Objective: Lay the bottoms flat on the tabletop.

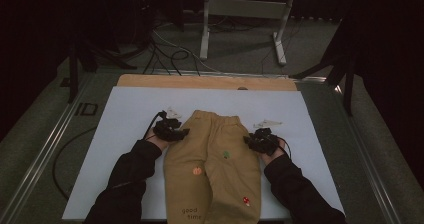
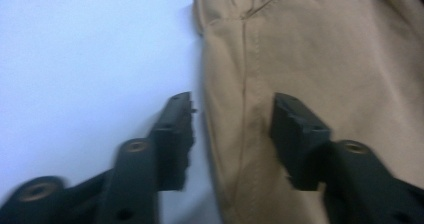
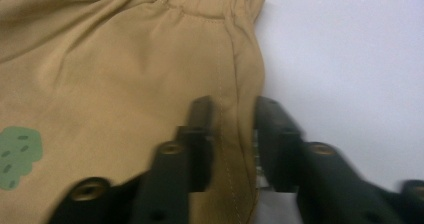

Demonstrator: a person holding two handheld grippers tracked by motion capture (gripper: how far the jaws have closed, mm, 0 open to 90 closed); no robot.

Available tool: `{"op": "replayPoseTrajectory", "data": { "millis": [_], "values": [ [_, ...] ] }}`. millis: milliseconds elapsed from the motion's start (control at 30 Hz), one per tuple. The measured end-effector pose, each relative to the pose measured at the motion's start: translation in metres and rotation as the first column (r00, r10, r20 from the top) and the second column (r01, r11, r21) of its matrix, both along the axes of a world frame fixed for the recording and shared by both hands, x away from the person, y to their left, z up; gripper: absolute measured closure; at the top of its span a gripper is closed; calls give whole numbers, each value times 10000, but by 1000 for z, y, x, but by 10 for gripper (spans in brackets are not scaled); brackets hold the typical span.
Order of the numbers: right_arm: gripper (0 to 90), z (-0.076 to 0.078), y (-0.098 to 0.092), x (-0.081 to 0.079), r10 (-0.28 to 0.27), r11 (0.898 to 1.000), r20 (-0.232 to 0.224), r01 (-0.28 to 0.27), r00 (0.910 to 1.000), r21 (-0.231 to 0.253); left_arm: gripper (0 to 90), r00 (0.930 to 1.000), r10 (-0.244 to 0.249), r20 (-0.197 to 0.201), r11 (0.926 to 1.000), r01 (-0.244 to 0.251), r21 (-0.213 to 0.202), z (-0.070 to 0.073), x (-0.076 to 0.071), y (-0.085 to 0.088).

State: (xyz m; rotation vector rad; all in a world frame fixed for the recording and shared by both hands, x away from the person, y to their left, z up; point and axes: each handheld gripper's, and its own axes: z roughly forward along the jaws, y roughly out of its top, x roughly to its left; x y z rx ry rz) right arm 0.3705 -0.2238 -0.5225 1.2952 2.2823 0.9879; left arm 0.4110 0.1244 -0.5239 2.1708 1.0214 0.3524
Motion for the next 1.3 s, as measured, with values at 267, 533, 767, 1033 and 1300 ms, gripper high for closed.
{"op": "replayPoseTrajectory", "data": {
  "millis": [267, 533, 767, 1033, 1300],
  "values": [
    [864, 3, 5, 1, 52, 9998, 9, -52, 10000, -203, 874, 9984, -35, -567, 10000, 38, 35, 5, 2, -9],
    [873, 10, 7, 6, -152, 9995, 396, 163, 9991, -285, 890, 9997, 237, -3, 9997, -237, 113, 13, 5, -2],
    [875, 28, 17, 29, -467, 9988, 1067, 481, 9932, -101, 890, 9939, 839, 719, 9964, -828, -179, 29, 17, 9],
    [844, 54, 24, 61, -1002, 9948, 1827, 951, 9780, 368, 817, 9715, 1786, 1556, 9819, -1659, -916, 52, 27, 18],
    [274, 56, 15, 61, -941, 9912, 1651, 769, 9818, 1074, 76, 9957, 593, 717, 9866, -475, -1558, 44, 16, 18]
  ]
}}
